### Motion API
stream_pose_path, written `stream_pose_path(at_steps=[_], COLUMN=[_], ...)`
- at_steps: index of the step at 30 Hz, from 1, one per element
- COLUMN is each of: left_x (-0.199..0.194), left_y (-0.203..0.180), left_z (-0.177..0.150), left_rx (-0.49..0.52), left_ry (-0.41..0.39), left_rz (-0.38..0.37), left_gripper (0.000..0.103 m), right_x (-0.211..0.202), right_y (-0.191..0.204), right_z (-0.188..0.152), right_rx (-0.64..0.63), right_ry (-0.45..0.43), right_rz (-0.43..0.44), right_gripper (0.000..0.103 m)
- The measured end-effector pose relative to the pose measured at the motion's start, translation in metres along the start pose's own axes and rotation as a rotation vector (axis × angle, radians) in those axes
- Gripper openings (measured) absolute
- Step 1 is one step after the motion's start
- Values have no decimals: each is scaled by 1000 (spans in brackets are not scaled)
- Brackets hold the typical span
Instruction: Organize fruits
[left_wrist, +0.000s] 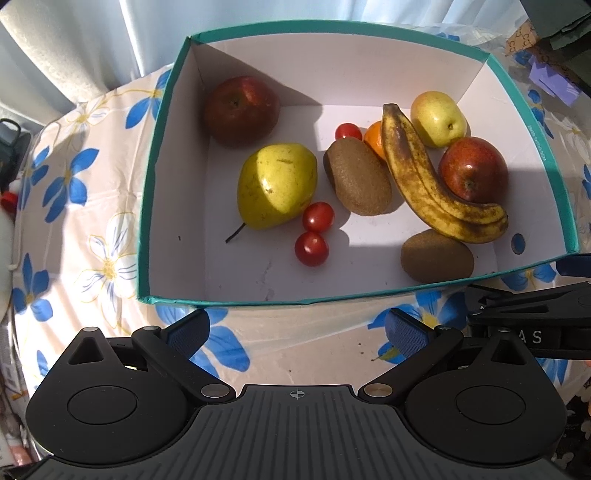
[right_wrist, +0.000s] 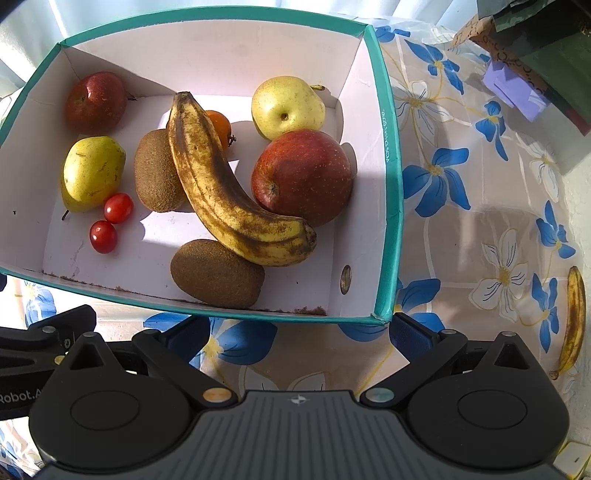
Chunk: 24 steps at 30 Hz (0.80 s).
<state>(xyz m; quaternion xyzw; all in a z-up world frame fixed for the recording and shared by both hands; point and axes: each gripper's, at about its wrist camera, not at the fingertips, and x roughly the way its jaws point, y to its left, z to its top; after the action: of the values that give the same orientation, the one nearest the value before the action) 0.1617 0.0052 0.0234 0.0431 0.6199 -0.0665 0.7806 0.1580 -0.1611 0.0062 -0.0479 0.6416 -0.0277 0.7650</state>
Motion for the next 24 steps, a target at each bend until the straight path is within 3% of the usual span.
stream_pose_path(at_steps=[24], left_x=[1], left_y=[-3], left_z=[-2], left_rx=[9], left_ry=[-14], left_rz=[-2], left_gripper=[103], right_x=[0], right_y=[1], right_z=[-3], right_rx=[-7], right_ry=[-10], right_rz=[-18], right_gripper=[103])
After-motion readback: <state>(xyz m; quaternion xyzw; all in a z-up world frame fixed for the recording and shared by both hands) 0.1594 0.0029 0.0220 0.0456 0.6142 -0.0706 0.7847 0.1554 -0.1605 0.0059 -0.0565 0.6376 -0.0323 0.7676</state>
